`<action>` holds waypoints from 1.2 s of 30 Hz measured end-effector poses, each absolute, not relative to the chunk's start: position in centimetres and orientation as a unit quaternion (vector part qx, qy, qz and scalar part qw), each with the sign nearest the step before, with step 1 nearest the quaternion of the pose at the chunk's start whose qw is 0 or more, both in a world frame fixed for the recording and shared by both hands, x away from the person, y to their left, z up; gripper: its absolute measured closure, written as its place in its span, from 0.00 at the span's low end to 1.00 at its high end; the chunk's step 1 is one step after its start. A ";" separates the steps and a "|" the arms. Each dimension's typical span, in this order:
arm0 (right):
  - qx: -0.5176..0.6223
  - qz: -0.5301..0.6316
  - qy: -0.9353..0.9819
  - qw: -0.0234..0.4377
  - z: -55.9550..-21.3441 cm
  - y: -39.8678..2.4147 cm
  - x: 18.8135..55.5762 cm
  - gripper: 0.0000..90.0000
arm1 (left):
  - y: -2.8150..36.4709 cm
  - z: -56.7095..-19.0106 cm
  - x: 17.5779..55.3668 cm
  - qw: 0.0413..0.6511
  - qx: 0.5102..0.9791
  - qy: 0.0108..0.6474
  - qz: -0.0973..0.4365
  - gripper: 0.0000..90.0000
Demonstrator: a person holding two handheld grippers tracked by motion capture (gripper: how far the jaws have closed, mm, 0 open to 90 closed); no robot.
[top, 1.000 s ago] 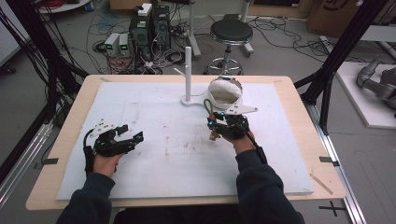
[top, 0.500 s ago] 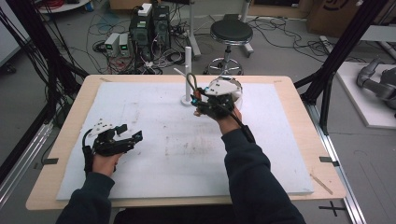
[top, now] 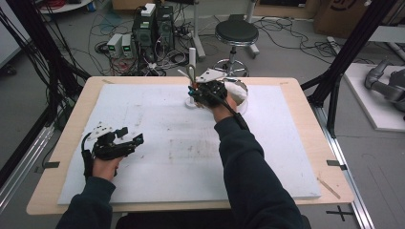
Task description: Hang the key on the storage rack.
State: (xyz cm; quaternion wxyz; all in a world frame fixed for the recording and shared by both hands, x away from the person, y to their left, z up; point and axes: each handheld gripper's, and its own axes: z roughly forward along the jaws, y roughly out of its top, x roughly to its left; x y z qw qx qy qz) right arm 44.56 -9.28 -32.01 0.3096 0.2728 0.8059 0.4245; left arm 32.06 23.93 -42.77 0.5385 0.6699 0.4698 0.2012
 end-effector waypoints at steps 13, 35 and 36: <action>0.317 0.401 0.799 0.316 -33.0 -9.1 45.6 0.59 | 23.9 -42.9 32.2 0.539 0.669 0.472 0.199 0.25; 0.337 0.439 0.794 0.251 -33.5 -17.5 39.9 0.24 | 23.6 -43.1 32.6 0.552 0.660 0.469 0.197 0.24; 0.336 0.441 0.794 0.249 -34.0 -18.3 39.5 0.24 | 23.6 -43.1 32.6 0.553 0.660 0.468 0.198 0.24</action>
